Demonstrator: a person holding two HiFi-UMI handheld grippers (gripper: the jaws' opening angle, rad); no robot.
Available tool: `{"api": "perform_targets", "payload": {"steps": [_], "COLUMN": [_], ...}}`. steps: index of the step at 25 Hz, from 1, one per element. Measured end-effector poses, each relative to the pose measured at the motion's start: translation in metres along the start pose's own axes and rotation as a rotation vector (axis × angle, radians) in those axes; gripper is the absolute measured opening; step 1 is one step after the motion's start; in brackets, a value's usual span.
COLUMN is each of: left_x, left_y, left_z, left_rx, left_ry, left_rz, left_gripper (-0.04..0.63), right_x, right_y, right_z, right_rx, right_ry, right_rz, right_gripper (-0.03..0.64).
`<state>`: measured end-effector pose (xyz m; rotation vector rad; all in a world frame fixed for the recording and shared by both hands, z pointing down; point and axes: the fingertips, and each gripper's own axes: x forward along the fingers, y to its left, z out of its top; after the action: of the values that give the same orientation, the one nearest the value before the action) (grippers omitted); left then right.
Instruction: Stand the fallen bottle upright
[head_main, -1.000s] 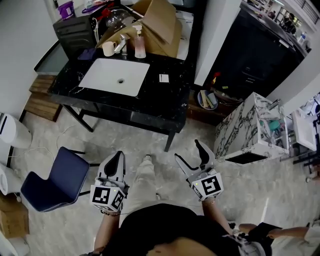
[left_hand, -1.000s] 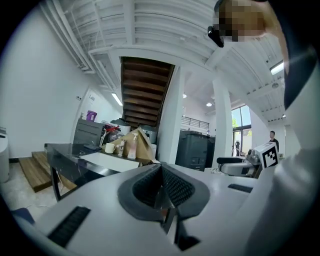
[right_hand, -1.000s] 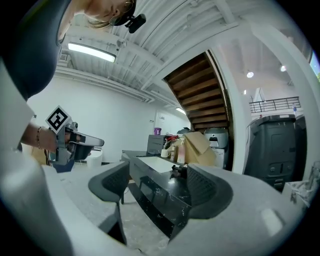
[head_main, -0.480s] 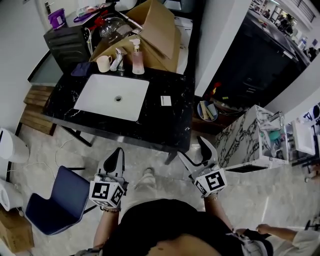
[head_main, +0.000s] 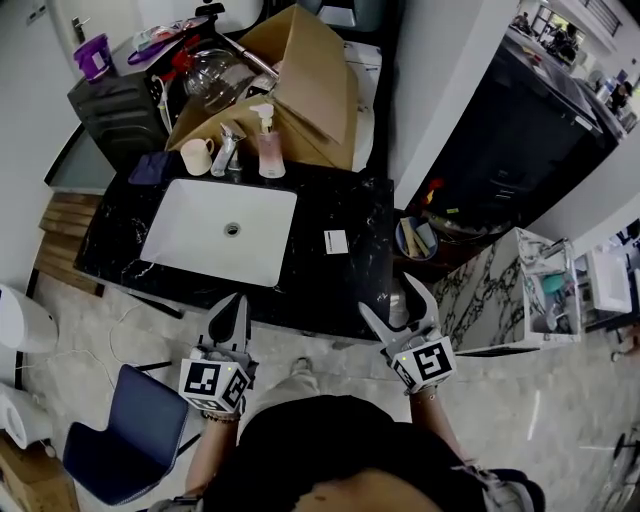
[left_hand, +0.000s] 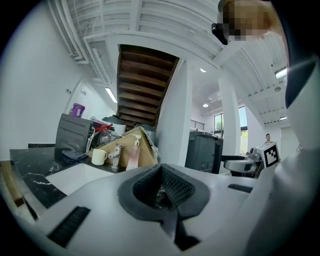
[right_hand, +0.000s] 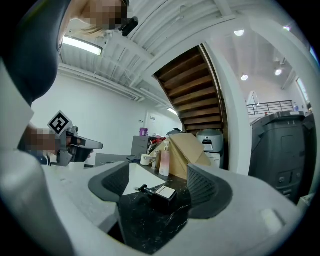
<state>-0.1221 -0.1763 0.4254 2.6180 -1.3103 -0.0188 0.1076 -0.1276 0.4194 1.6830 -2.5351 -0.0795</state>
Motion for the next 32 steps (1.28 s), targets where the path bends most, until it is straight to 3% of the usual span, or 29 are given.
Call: {"api": "perform_targets", "payload": {"steps": [8, 11, 14, 17, 24, 32], "left_x": [0.035, 0.044, 0.052, 0.056, 0.06, 0.042], "left_y": [0.025, 0.028, 0.03, 0.034, 0.048, 0.074], "left_z": [0.002, 0.007, 0.008, 0.007, 0.016, 0.005], "left_rx": [-0.003, -0.012, -0.006, -0.01, -0.034, -0.068], "left_ry": [0.014, 0.011, 0.004, 0.007, -0.016, -0.017], "left_rz": [-0.001, -0.001, -0.001, 0.018, 0.106, 0.264], "left_gripper": [0.003, 0.003, 0.003, 0.003, 0.003, 0.003], "right_x": [0.036, 0.05, 0.065, 0.077, 0.118, 0.169], "right_y": [-0.021, -0.016, -0.006, -0.002, -0.001, 0.018], "right_z": [-0.002, 0.0, 0.004, -0.015, -0.048, -0.098], "right_rx": [-0.021, -0.088, -0.206, -0.274, -0.296, -0.55], "right_ry": [0.007, 0.019, 0.015, 0.15, 0.383, 0.685], "right_rz": [0.016, 0.078, 0.193, 0.311, 0.56, 0.853], "right_gripper": [0.354, 0.353, 0.353, 0.353, 0.351, 0.351]}}
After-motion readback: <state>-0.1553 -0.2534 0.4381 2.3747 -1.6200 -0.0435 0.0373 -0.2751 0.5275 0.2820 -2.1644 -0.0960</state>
